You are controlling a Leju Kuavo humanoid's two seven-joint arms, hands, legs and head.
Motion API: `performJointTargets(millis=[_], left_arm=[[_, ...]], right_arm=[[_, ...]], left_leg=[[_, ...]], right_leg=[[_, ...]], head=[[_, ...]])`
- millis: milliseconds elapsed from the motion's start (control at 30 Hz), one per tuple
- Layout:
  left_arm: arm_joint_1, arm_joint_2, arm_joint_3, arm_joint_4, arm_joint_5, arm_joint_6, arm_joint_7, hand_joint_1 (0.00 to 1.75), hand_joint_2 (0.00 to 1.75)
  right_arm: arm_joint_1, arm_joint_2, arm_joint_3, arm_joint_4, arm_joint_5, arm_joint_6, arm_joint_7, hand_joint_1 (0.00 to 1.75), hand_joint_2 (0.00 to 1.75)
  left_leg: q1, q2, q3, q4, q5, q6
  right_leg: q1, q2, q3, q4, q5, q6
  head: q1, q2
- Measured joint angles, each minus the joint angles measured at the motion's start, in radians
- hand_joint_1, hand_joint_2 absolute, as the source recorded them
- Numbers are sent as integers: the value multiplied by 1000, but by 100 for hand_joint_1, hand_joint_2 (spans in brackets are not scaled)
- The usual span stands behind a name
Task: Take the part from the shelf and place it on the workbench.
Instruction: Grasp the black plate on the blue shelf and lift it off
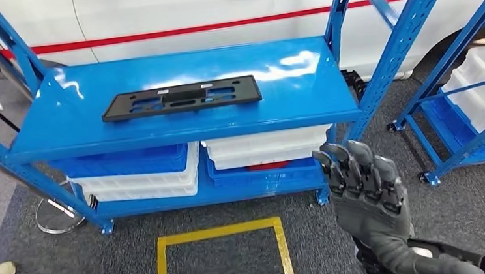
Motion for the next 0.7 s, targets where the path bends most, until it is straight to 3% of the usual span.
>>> performJointTargets(millis=[133,167,233,267,300,333,367,433,467,500,567,633,700], left_arm=[[-3,0,0,0,-7,-2,1,0,0],[-4,-1,0,0,-7,-2,2,0,0],[-5,-1,0,0,-7,-2,4,0,0],[-6,-1,1,0,-7,-2,4,0,0],[-7,-1,1,0,-7,-2,5,0,0],[-7,-1,1,0,-7,-2,5,0,0],[-6,-1,1,0,-7,-2,5,0,0],[-7,-4,1,1,-9,-2,5,0,0],[-10,-5,1,1,-9,-2,5,0,0],[-13,-7,2,2,-10,-3,5,0,0],[-18,-7,3,2,-10,-3,4,0,0],[-17,-7,7,2,-9,-3,4,0,0],[-15,-8,9,2,-8,-3,2,0,0]], right_arm=[[-7,-5,25,11,16,-20,0,0,0],[-9,-6,31,12,18,-22,0,0,0],[-10,-8,40,16,21,-25,-1,0,0],[-10,-9,44,19,21,-26,-1,0,0],[-10,-10,47,22,21,-26,-1,0,0],[-10,-11,50,25,22,-26,-1,0,0],[-11,-11,53,27,23,-28,-1,0,0],[-14,-14,60,32,39,-40,0,0,0],[-16,-16,63,34,50,-50,0,0,0],[-17,-19,67,37,61,-58,0,0,0],[-21,-25,75,40,69,-65,0,0,0],[-26,-29,85,42,65,-62,0,0,0],[-30,-31,93,46,58,-57,-1,0,0]], left_leg=[[-2,-2,14,-18,-13,30],[-1,-2,21,-22,-15,37],[-2,-1,31,-24,-24,46],[-4,-2,37,-24,-29,49],[-5,-3,45,-24,-35,49],[-6,-4,54,-24,-42,49],[-7,-9,66,-24,-50,46],[-7,-18,81,-24,-65,38],[-7,-25,84,-23,-70,33],[-6,-30,83,-24,-73,28],[-5,-40,88,-30,-75,18],[-5,-35,89,-19,-86,9],[-4,-22,45,70,-126,2]], right_leg=[[-3,-4,-4,21,-22,21],[-5,-4,-25,63,-41,25],[-6,-5,-102,195,-85,29],[-6,-5,-144,255,-96,30],[-6,-5,-173,286,-89,30],[-5,-5,-183,279,-61,28],[-4,-3,-174,234,-16,23],[-1,21,-131,105,67,12],[0,32,-112,56,84,8],[2,40,-102,31,84,5],[3,33,-92,14,72,0],[-2,25,-78,0,69,-10],[-6,16,-60,-11,64,-19]], head=[[0,0],[1,0],[1,0],[1,0],[1,0],[2,0],[2,0],[1,0],[0,0],[0,0],[0,0],[-1,0],[-3,0]])
